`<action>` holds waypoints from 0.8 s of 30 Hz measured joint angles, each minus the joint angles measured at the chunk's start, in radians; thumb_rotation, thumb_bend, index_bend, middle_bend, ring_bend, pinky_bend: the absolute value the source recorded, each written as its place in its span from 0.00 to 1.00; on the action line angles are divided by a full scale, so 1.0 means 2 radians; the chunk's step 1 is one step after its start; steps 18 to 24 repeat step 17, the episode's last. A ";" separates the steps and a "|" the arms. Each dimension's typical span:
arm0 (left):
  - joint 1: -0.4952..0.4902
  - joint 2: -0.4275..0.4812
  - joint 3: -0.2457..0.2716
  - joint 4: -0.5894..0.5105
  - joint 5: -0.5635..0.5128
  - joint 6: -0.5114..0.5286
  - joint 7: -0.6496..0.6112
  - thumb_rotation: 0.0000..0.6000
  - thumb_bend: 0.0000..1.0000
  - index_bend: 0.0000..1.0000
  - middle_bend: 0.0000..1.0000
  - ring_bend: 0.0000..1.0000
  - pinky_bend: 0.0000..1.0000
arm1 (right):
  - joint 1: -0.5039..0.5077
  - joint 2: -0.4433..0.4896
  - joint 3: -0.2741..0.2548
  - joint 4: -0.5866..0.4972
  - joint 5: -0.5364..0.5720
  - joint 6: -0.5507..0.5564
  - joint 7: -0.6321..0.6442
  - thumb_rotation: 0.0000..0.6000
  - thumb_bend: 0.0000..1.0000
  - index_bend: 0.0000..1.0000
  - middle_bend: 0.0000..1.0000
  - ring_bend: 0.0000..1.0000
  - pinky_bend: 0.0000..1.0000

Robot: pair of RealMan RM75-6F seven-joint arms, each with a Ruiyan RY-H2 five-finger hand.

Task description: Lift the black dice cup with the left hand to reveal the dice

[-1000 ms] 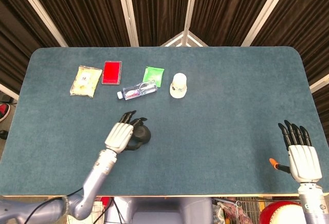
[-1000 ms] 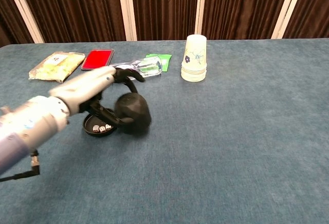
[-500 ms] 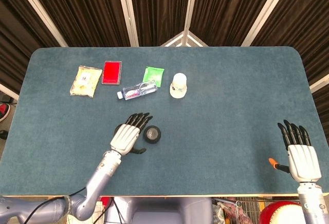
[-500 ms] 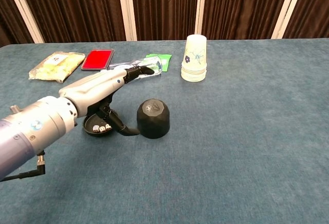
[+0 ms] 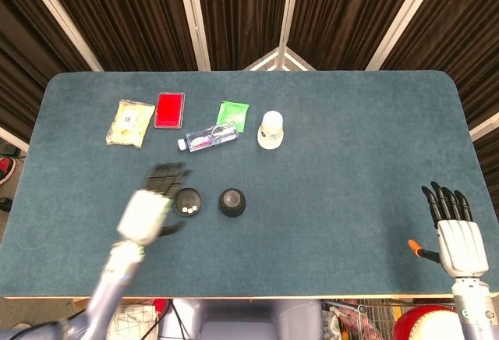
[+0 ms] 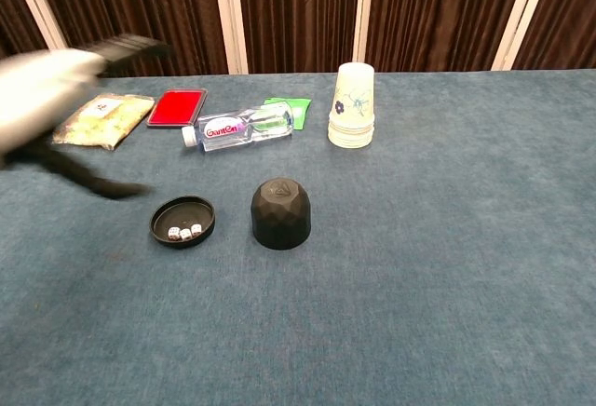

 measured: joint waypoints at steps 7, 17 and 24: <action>0.112 0.102 0.034 0.006 -0.009 0.098 0.003 1.00 0.22 0.15 0.08 0.00 0.00 | -0.002 0.005 -0.001 -0.009 -0.004 0.004 -0.001 1.00 0.15 0.04 0.02 0.03 0.05; 0.148 0.158 0.025 0.017 -0.084 0.078 -0.036 1.00 0.23 0.15 0.08 0.00 0.00 | -0.002 0.006 0.002 -0.017 -0.004 0.009 -0.014 1.00 0.15 0.04 0.02 0.03 0.05; 0.148 0.158 0.025 0.017 -0.084 0.078 -0.036 1.00 0.23 0.15 0.08 0.00 0.00 | -0.002 0.006 0.002 -0.017 -0.004 0.009 -0.014 1.00 0.15 0.04 0.02 0.03 0.05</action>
